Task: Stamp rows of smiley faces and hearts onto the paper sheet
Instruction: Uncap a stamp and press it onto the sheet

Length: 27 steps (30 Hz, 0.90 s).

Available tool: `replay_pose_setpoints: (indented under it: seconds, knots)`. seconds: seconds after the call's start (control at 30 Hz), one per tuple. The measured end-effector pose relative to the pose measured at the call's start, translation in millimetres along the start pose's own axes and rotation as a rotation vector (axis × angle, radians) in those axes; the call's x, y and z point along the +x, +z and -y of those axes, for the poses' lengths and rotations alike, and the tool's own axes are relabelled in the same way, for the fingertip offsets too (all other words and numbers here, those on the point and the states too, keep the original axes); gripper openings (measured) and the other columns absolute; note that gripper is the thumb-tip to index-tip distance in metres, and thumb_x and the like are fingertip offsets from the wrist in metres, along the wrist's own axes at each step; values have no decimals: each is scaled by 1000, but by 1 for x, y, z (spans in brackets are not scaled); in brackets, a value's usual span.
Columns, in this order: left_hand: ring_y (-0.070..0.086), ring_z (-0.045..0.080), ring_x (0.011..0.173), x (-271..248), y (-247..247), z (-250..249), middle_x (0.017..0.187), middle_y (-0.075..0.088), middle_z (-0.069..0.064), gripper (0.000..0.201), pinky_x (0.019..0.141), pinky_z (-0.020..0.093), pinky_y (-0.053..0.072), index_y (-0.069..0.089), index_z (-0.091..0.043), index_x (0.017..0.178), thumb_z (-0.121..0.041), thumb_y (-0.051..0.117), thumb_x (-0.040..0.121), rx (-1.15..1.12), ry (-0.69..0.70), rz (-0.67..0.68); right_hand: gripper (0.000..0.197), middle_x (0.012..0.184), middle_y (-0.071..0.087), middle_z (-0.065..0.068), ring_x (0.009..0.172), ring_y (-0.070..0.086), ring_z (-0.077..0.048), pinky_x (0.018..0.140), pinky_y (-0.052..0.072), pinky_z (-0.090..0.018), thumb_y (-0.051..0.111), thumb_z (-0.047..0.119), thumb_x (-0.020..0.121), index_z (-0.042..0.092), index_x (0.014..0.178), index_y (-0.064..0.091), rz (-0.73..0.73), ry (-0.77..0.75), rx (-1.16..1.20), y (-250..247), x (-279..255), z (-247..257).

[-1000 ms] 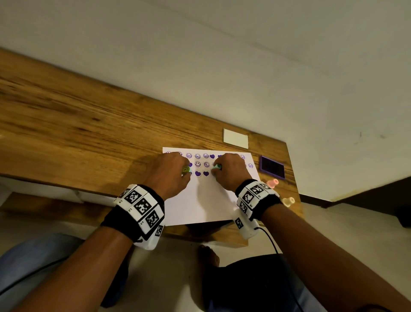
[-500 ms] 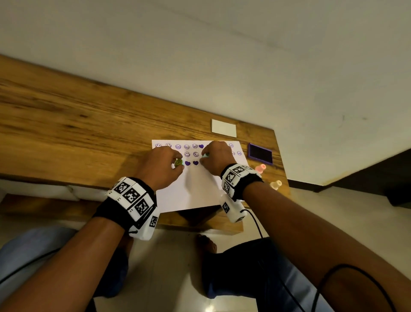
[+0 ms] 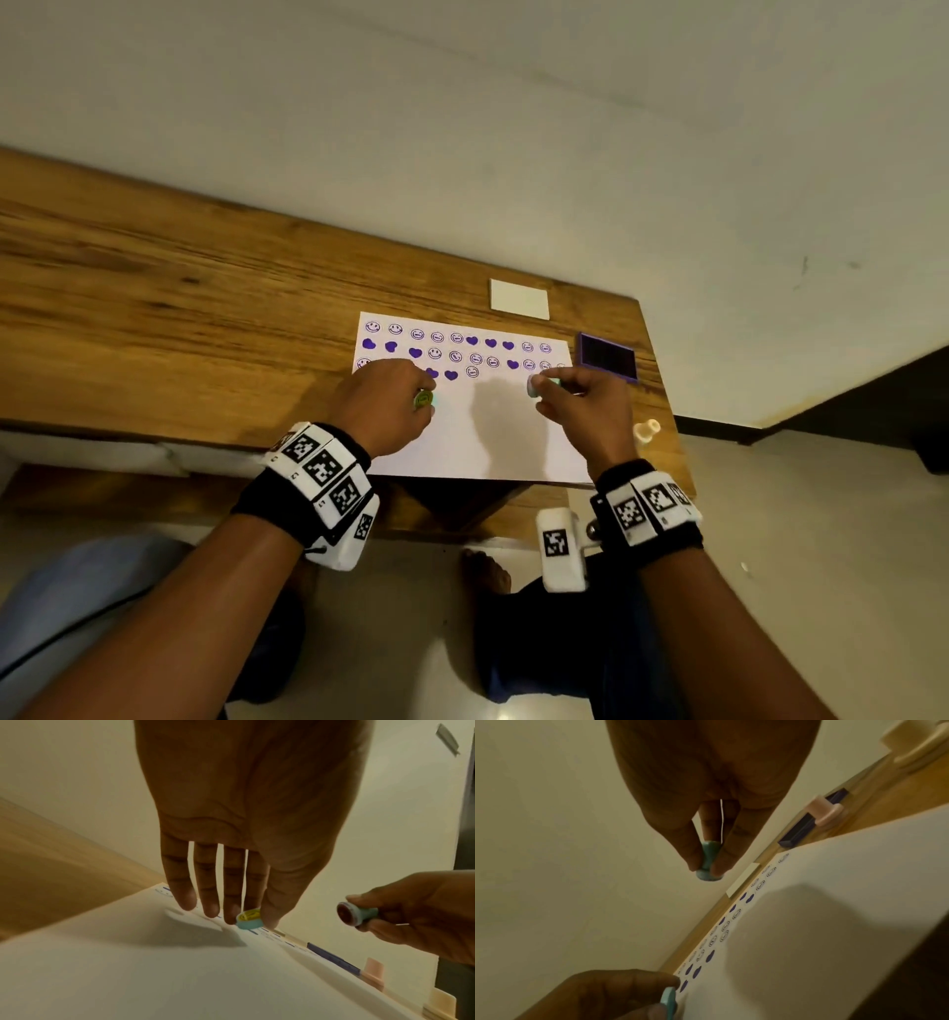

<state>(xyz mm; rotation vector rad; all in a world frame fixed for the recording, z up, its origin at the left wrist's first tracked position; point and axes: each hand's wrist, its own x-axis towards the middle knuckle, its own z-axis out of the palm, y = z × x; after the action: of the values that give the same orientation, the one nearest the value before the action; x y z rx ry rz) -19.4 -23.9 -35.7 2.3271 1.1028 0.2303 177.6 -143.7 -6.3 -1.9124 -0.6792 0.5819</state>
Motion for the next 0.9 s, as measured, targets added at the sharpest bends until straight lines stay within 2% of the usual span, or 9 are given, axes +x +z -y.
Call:
replay_pose_setpoints:
  seconds: [0.1, 0.2, 0.3, 0.33, 0.47, 0.6, 0.73, 0.9]
  knots:
    - [61, 19, 104, 1, -1, -5, 112, 67, 0, 34, 90, 35, 49, 67, -19, 117, -31, 67, 86, -88, 30, -68, 9, 88, 75, -7, 83, 73, -17, 68, 58, -23, 80, 15, 82, 8, 88, 79, 25, 32, 130, 0, -14, -5]
    - [66, 10, 92, 4, -2, -13, 101, 70, -3, 30, 87, 31, 53, 70, -18, 112, -27, 72, 83, -363, 21, -143, 9, 92, 76, -7, 87, 73, -17, 71, 59, -25, 78, 13, 83, 8, 91, 78, 65, 54, 237, 7, -22, -7]
    - [66, -2, 88, 3, 4, -26, 98, 71, -8, 30, 75, 5, 47, 70, -21, 112, -25, 74, 82, -600, -2, -87, 13, 96, 77, -10, 90, 73, -19, 75, 58, -27, 74, 8, 85, 3, 97, 76, 115, 107, 381, 15, -23, -8]
    - [65, -4, 89, 3, 7, -30, 99, 72, -8, 30, 73, 2, 46, 70, -22, 112, -25, 74, 82, -649, -1, -71, 16, 96, 76, -12, 89, 73, -19, 75, 58, -27, 73, 6, 86, -1, 100, 74, 129, 129, 434, 17, -22, -7]
    - [66, -3, 89, 4, 15, -39, 98, 73, -7, 30, 78, 5, 47, 71, -21, 113, -22, 74, 83, -742, 20, -56, 20, 97, 76, -15, 89, 73, -21, 76, 57, -28, 69, 1, 87, -6, 106, 71, 154, 183, 549, 23, -18, -7]
    - [69, 5, 94, 4, 17, -39, 101, 73, -4, 31, 89, 20, 51, 70, -18, 114, -20, 74, 83, -833, 26, -56, 12, 94, 76, -11, 89, 73, -21, 75, 57, -29, 68, 2, 89, 2, 98, 75, 199, 164, 521, 26, -19, -8]
    - [68, 4, 94, 3, 19, -39, 103, 72, -9, 32, 88, 22, 52, 70, -23, 115, -24, 73, 83, -792, 28, -35, 10, 93, 76, -9, 87, 72, -19, 73, 57, -28, 67, 1, 89, 4, 95, 75, 201, 147, 534, 25, -19, -7]
    - [68, 4, 95, 3, 17, -38, 105, 73, -8, 32, 88, 22, 51, 70, -22, 115, -22, 73, 83, -799, 33, -27, 11, 94, 76, -10, 86, 72, -19, 72, 56, -27, 67, 0, 89, 5, 94, 76, 237, 121, 557, 24, -18, -8]
